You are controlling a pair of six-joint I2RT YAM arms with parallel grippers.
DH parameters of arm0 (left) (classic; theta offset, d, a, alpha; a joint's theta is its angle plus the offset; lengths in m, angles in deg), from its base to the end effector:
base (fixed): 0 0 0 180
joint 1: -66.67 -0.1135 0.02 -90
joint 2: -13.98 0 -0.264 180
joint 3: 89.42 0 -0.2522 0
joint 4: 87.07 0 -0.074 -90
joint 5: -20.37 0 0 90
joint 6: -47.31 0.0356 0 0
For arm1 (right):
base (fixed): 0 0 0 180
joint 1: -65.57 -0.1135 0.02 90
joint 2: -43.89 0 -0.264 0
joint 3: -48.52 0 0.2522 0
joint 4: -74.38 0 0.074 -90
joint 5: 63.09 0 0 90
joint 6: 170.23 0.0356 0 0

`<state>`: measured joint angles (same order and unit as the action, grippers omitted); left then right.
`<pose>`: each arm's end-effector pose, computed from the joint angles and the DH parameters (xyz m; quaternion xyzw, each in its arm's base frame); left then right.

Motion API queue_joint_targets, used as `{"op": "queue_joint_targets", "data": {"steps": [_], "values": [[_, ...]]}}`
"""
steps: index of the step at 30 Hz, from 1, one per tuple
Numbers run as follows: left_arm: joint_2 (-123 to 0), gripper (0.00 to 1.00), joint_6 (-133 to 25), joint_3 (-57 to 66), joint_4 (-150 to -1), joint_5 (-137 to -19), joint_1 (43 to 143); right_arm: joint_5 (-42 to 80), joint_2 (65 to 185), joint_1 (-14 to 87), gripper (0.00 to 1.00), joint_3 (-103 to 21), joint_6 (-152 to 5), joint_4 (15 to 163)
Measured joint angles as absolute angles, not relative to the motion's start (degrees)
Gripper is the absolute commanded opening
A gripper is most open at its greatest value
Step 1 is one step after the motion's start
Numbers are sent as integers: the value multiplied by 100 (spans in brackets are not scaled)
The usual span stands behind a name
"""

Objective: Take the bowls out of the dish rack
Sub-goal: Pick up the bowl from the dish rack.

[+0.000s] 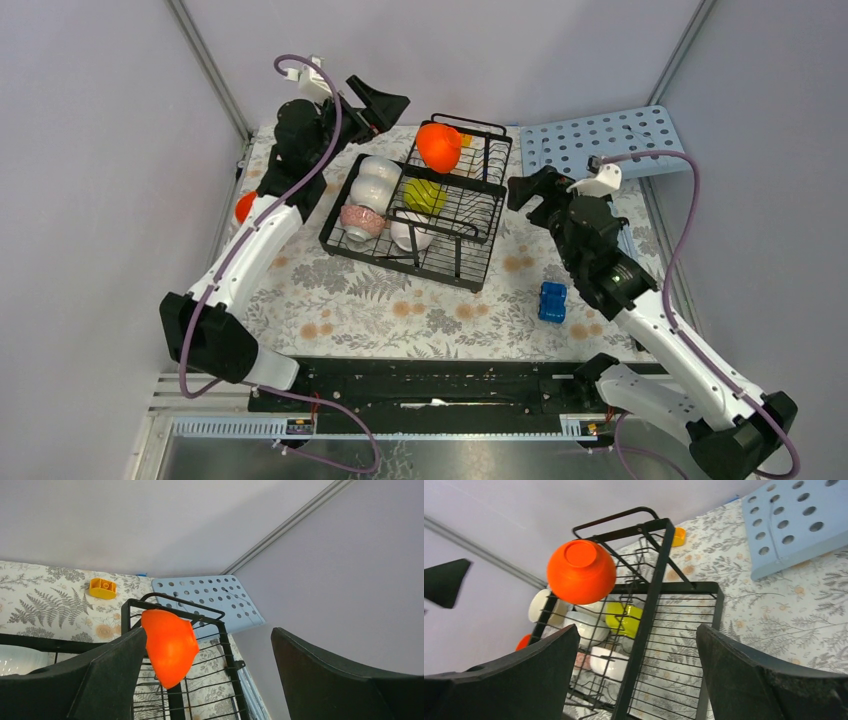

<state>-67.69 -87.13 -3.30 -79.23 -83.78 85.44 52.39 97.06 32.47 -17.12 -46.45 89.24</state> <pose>0.3158 -0.1165 0.4363 -0.0617 0.6777 -0.4528 0.5761 0.1877 0.1041 0.3748 0.1568 0.7030 0.2392 0.6511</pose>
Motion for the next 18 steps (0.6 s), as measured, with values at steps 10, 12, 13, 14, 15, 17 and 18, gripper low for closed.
{"op": "queue_joint_targets", "data": {"steps": [10,12,13,14,15,17,18], "values": [[-7451,99,-8916,-330,-7914,-8737,8410,4310,9361,3254,94,-1627,-4535,8889],[-7600,97,-9019,-319,-7936,-8887,8330,4172,9317,3254,94,-1517,-4492,8858],[-7674,96,-9087,-319,-7947,-9001,8281,4091,9295,3254,94,-1458,-4472,8854],[-7713,95,-9131,-319,-7947,-9078,8257,4054,9286,3251,94,-1415,-4457,8847],[-7766,93,-9187,-319,-7944,-9189,8211,3982,9284,3254,94,-1362,-4433,8821],[-7810,90,-9242,-319,-7944,-9360,8177,3912,9299,3251,94,-1292,-4409,8786],[-7825,89,-9255,-319,-7942,-9423,8177,3879,9317,3251,94,-1273,-4396,8764]]}}
